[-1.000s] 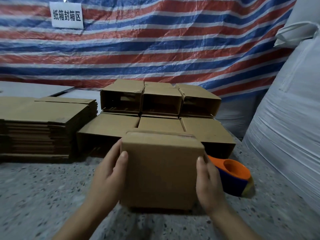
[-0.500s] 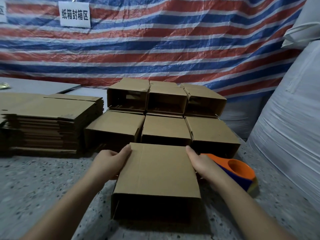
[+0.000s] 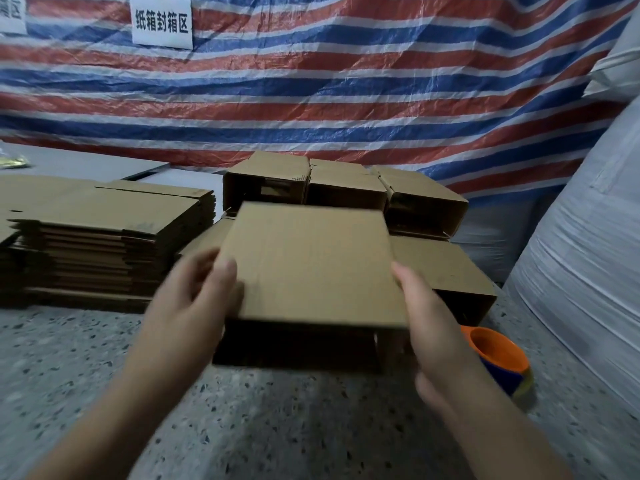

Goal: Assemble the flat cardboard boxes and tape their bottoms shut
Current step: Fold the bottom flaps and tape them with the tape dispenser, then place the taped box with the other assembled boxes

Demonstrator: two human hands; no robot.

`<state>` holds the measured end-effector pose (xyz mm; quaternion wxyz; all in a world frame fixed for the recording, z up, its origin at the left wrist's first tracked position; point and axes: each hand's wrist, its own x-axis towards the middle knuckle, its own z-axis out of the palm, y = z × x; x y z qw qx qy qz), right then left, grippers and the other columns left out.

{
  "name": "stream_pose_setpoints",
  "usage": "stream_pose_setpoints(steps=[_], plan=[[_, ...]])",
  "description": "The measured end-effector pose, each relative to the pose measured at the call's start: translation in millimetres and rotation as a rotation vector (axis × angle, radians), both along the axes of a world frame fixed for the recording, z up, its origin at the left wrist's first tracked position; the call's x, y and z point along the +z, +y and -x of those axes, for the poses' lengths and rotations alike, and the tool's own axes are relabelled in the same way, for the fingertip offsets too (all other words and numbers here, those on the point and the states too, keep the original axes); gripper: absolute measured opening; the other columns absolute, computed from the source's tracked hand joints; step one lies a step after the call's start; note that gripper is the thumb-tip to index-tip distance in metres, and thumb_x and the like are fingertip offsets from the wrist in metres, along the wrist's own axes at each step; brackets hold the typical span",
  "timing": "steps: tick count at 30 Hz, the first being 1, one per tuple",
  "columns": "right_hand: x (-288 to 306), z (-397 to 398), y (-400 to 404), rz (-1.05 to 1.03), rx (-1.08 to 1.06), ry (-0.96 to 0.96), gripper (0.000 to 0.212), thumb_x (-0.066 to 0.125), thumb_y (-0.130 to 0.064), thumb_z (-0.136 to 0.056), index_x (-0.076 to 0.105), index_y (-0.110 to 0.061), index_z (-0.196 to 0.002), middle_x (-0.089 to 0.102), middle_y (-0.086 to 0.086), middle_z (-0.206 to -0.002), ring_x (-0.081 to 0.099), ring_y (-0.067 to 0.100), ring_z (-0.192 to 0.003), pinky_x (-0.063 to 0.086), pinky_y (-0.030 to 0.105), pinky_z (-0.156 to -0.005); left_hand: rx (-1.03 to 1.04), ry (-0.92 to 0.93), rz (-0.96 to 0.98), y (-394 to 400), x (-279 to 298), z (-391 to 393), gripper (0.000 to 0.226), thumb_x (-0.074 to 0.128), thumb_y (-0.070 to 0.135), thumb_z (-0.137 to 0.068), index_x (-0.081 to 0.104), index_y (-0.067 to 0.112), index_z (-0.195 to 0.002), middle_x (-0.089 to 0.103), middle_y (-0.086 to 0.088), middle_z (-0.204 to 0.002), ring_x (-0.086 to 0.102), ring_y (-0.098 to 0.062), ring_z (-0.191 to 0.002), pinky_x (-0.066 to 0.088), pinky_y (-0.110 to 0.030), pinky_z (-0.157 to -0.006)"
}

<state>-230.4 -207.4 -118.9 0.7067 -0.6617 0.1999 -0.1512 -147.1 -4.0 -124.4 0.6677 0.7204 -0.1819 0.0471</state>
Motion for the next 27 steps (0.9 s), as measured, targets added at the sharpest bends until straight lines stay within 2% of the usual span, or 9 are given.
stream_pose_setpoints(steps=[1, 3, 5, 8, 10, 15, 23, 25, 27], plan=[[9.6, -18.4, -3.0, -0.001, 0.038, -0.025, 0.04, 0.041, -0.051, -0.103, 0.065, -0.027, -0.125, 0.076, -0.006, -0.111, 0.07, 0.01, -0.104, 0.055, 0.031, -0.088, -0.004, -0.005, 0.018, -2.9, 4.1, -18.1, 0.02, 0.056, 0.068, -0.081, 0.056, 0.052, -0.094, 0.066, 0.026, -0.093, 0.064, 0.003, -0.086, 0.049, -0.029, -0.069], [27.9, -62.1, -7.4, 0.014, 0.042, -0.039, 0.043, 0.039, -0.05, -0.103, 0.064, -0.027, -0.129, 0.071, -0.002, -0.122, 0.063, 0.018, -0.117, 0.047, 0.044, -0.106, 0.069, 0.01, -0.025, -10.7, 22.6, -60.8, 0.016, 0.051, 0.063, -0.086, 0.057, 0.049, -0.087, 0.064, 0.018, -0.093, 0.062, -0.005, -0.089, 0.052, -0.035, -0.072], [37.3, -107.0, -11.3, 0.022, 0.02, -0.028, 0.044, 0.039, -0.05, -0.102, 0.062, -0.025, -0.129, 0.067, 0.001, -0.124, 0.057, 0.022, -0.121, 0.043, 0.046, -0.109, 0.074, 0.03, -0.077, -19.9, 38.0, -101.5, 0.023, 0.046, 0.055, -0.095, 0.06, 0.037, -0.09, 0.062, 0.009, -0.093, 0.06, -0.011, -0.088, 0.051, -0.036, -0.077], [45.0, -159.1, -9.1, 0.041, 0.001, 0.019, 0.055, 0.036, -0.054, -0.102, 0.05, -0.022, -0.145, 0.055, 0.005, -0.144, 0.047, 0.026, -0.134, 0.036, 0.045, -0.115, 0.089, 0.021, -0.122, -28.8, 50.2, -152.1, 0.029, 0.046, 0.044, -0.099, 0.062, 0.022, -0.093, 0.06, 0.001, -0.083, 0.06, -0.012, -0.072, 0.047, -0.027, -0.059], [43.0, -185.0, -6.8, 0.04, 0.001, 0.039, 0.057, 0.033, -0.054, -0.103, 0.045, -0.021, -0.148, 0.051, 0.005, -0.149, 0.044, 0.026, -0.137, 0.031, 0.044, -0.114, 0.122, 0.053, -0.165, -29.3, 55.0, -177.8, 0.027, 0.045, 0.044, -0.1, 0.059, 0.021, -0.098, 0.06, 0.002, -0.086, 0.059, -0.011, -0.074, 0.042, -0.025, -0.055], [35.7, -223.7, -2.4, 0.011, 0.001, 0.02, 0.054, 0.035, -0.051, -0.103, 0.046, -0.02, -0.147, 0.05, 0.005, -0.148, 0.043, 0.026, -0.136, 0.032, 0.041, -0.108, 0.134, 0.076, -0.266, -26.3, 53.0, -222.2, 0.031, 0.041, 0.039, -0.101, 0.058, 0.019, -0.115, 0.061, -0.005, -0.096, 0.059, -0.019, -0.089, 0.043, -0.031, -0.065], [16.3, -247.4, 1.9, 0.038, -0.019, 0.059, 0.061, 0.039, -0.048, -0.098, 0.043, -0.015, -0.149, 0.05, 0.008, -0.148, 0.047, 0.03, -0.134, 0.037, 0.049, -0.116, 0.202, 0.09, -0.294, -23.8, 26.5, -249.0, 0.03, 0.038, 0.03, -0.099, 0.054, 0.019, -0.077, 0.056, -0.013, -0.087, 0.054, -0.025, -0.076, 0.041, -0.033, -0.07], [17.6, -250.4, 1.8, 0.053, -0.019, 0.061, 0.06, 0.038, -0.048, -0.098, 0.043, -0.016, -0.149, 0.049, 0.007, -0.149, 0.046, 0.03, -0.135, 0.036, 0.048, -0.116, 0.221, 0.058, -0.285, -22.1, 23.1, -252.9, 0.032, 0.037, 0.032, -0.098, 0.057, 0.015, -0.081, 0.055, -0.011, -0.083, 0.055, -0.026, -0.076, 0.041, -0.033, -0.068], [20.8, -251.1, 1.1, 0.064, -0.022, 0.057, 0.06, 0.035, -0.05, -0.1, 0.044, -0.016, -0.149, 0.049, 0.006, -0.15, 0.045, 0.03, -0.136, 0.034, 0.047, -0.117, 0.289, -0.05, -0.289, -18.8, 24.7, -254.1, 0.036, 0.036, 0.034, -0.099, 0.059, 0.009, -0.089, 0.058, -0.009, -0.083, 0.055, -0.027, -0.082, 0.043, -0.036, -0.075]])
